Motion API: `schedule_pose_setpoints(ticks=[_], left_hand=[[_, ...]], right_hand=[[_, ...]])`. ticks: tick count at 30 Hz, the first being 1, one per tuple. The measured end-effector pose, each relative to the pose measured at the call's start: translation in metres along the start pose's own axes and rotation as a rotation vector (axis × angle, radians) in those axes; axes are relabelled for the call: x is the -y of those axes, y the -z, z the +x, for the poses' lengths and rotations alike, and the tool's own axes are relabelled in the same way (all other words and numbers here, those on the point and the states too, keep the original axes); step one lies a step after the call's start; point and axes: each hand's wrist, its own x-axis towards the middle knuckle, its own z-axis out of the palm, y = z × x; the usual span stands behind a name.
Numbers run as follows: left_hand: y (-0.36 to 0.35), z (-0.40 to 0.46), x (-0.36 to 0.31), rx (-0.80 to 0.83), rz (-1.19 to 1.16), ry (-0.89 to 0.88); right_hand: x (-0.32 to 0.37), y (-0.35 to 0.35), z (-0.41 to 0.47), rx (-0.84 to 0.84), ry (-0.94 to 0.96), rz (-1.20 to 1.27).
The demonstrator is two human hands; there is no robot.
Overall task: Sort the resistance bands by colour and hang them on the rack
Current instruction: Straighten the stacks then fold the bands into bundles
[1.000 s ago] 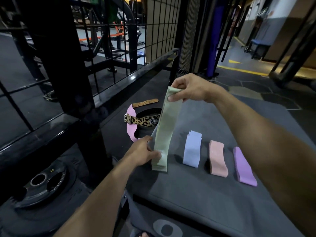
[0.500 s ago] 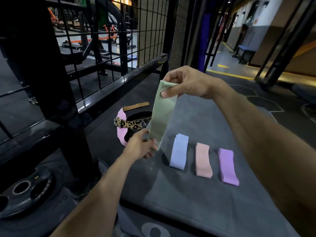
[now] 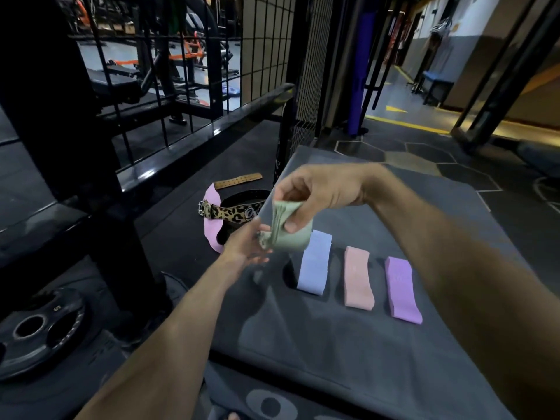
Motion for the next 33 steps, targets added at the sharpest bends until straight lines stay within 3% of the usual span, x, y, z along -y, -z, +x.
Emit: schedule_pose_setpoints(ticks=[4, 11, 16, 22, 27, 33], left_hand=[[0.010, 0.003, 0.016, 0.068, 0.284, -0.172], [0.031, 0.010, 0.024, 0.227, 0.542, -0.154], [0.051, 0.052, 0.056, 0.328, 0.718, -0.118], [0.049, -0.007, 0.008, 0.356, 1.023, -0.206], [0.061, -0.008, 0.012, 0.352, 0.988, -0.270], [0.066, -0.014, 0.006, 0.369, 1.014, -0.123]], right_hand=[[-0.017, -0.024, 0.015, 0.082, -0.066, -0.031], [-0.020, -0.017, 0.016, 0.115, -0.061, 0.065], [-0.023, -0.011, 0.025, 0.039, -0.121, 0.039], [-0.031, -0.005, 0.042, -0.089, -0.195, 0.053], [-0.050, -0.001, 0.067, -0.205, -0.266, -0.011], [-0.076, -0.006, 0.100, -0.279, -0.342, -0.088]])
